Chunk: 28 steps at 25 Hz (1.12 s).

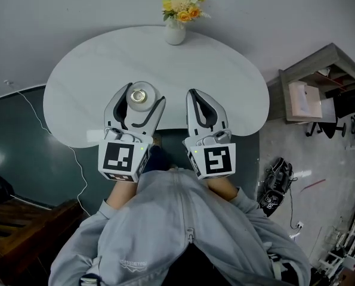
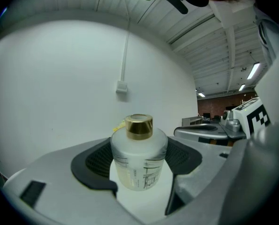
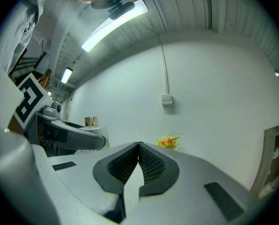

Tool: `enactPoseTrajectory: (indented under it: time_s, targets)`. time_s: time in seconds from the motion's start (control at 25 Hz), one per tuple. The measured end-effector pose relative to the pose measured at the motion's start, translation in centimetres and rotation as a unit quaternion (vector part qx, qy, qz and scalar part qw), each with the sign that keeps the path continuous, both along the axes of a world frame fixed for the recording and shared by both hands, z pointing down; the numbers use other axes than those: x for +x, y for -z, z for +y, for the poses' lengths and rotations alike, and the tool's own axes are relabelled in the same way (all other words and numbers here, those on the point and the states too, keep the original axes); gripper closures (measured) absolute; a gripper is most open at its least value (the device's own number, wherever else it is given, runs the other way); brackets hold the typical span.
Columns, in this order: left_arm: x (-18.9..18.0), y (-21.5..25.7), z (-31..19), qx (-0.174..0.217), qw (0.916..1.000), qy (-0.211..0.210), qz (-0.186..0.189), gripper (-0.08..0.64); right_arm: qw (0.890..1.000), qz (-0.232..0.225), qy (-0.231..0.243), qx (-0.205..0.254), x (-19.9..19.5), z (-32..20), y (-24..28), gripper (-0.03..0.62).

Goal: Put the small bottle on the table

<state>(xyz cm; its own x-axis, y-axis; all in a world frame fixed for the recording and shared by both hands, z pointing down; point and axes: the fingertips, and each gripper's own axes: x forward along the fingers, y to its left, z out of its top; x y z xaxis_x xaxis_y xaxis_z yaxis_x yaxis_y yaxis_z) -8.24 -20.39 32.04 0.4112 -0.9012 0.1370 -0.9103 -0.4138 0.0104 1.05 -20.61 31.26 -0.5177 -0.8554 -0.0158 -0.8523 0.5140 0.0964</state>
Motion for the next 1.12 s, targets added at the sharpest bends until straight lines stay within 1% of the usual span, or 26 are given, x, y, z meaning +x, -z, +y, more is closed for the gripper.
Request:
enactPoseTrajectory:
  time_s: [0.6,0.84,1.12]
  targets:
    - [-1.4,-0.8,-10.9,-0.001,0.9986,-0.052,-0.003,0.229,0.999,0.005,-0.049,-0.003,-2.3,-10.4,-0.5,0.566]
    - [-1.2,-1.3,-13.7,0.002,0.997,-0.077,-0.001,0.229,0.997,0.009,-0.075,0.001,-2.1,-12.7,-1.0,0.565]
    - [-0.6,-2.2,-15.8,0.0,0.9964,-0.084,0.003,0.229,0.997,0.009,-0.078,-0.009,-1.8,-14.6,-1.6,0.566]
